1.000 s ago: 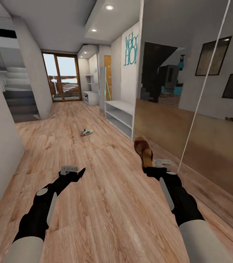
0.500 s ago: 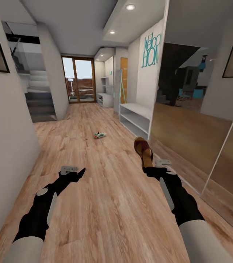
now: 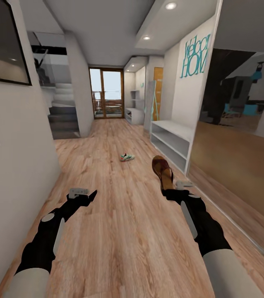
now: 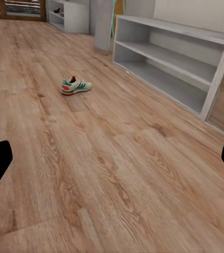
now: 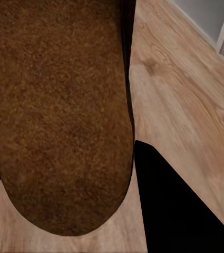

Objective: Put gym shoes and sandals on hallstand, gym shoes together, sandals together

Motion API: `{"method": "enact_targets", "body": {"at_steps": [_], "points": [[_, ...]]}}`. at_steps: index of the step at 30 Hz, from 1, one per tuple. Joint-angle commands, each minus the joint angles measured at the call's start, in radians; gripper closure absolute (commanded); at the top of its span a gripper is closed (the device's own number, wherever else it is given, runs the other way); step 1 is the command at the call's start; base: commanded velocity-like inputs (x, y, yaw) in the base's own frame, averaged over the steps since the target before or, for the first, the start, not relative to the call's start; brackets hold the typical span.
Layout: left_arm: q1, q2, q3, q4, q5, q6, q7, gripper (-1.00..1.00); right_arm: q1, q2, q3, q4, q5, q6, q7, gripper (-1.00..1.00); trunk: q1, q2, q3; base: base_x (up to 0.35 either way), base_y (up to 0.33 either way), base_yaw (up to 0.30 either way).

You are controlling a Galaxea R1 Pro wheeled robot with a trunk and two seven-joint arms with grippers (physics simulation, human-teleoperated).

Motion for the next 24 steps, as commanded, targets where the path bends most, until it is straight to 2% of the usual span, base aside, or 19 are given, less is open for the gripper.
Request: {"method": "enact_targets", "body": {"at_steps": [1,9,24], "points": [[-0.001,-0.002,0.004,-0.001,-0.007,0.005,-0.009,-1.00,-0.001,0.000,0.001,-0.002,-0.011,0.005,-0.009,1.00,0.000,0.000,0.000,0.335,0.000,0.227],[-0.001,-0.002,0.004,-0.001,-0.007,0.005,-0.009,-1.00,-0.001,0.000,0.001,-0.002,-0.011,0.005,-0.009,1.00,0.000,0.000,0.008,0.335,0.000,0.186],[-0.001,-0.002,0.004,0.000,-0.008,0.005,-0.009,-1.00,-0.001,-0.001,0.001,-0.002,-0.011,0.005,-0.009,1.00,0.000,0.000,0.009,0.335,0.000,0.014]]}}
